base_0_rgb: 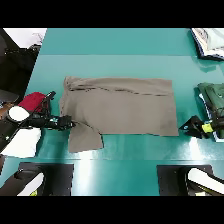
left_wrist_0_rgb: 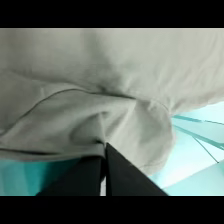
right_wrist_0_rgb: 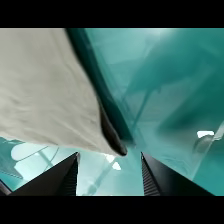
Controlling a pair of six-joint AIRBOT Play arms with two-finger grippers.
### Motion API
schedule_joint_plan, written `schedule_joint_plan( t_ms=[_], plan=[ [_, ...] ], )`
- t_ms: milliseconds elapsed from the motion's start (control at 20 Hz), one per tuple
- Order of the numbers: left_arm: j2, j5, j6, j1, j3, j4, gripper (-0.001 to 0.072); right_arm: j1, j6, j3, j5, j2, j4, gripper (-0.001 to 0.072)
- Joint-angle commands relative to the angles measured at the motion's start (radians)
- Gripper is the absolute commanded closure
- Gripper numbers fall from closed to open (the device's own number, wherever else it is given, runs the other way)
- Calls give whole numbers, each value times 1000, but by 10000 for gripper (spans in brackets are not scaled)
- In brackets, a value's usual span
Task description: Fold the shirts.
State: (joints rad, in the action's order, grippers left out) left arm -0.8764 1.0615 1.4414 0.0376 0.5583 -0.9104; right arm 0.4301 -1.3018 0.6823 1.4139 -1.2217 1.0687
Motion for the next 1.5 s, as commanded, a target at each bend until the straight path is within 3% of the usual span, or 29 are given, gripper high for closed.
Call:
schedule_joint_plan(
  t_ms=[0, 150, 200, 400, 550, 800, 1000, 1100, 1300, 1450],
  plan=[
    [1, 6, -10, 0, 4, 0, 679, -39, 6, -64, -72, 3, -2, 286],
    [1, 7, -10, 0, 4, 1, 678, -111, 4, -64, -116, 3, -1, 287],
    [1, 10, -10, 0, 4, 2, 678, -127, 2, -64, -122, 3, -2, 324],
    [1, 42, -17, 0, 4, -1, 680, -148, 6, -62, -91, 4, 5, 692],
    [25, 129, -16, 0, 4, -40, 681, -147, 6, -33, -6, 35, 138, 693],
    [172, 297, 43, 2, -6, -84, 681, -145, 2, -24, 109, 247, 449, 693],
    [256, 398, 121, 75, -5, -39, 680, -146, 2, -23, 134, 383, 497, 693],
    [256, 365, 121, 80, 14, -10, 680, -146, 2, -21, 123, 407, 467, 694],
    [238, 125, 96, 80, 134, -87, 680, -146, 2, 89, 91, 331, 355, 695],
    [101, 37, 38, 80, 203, -74, 680, -149, 2, 212, 49, 206, 255, 695]
  ],
)
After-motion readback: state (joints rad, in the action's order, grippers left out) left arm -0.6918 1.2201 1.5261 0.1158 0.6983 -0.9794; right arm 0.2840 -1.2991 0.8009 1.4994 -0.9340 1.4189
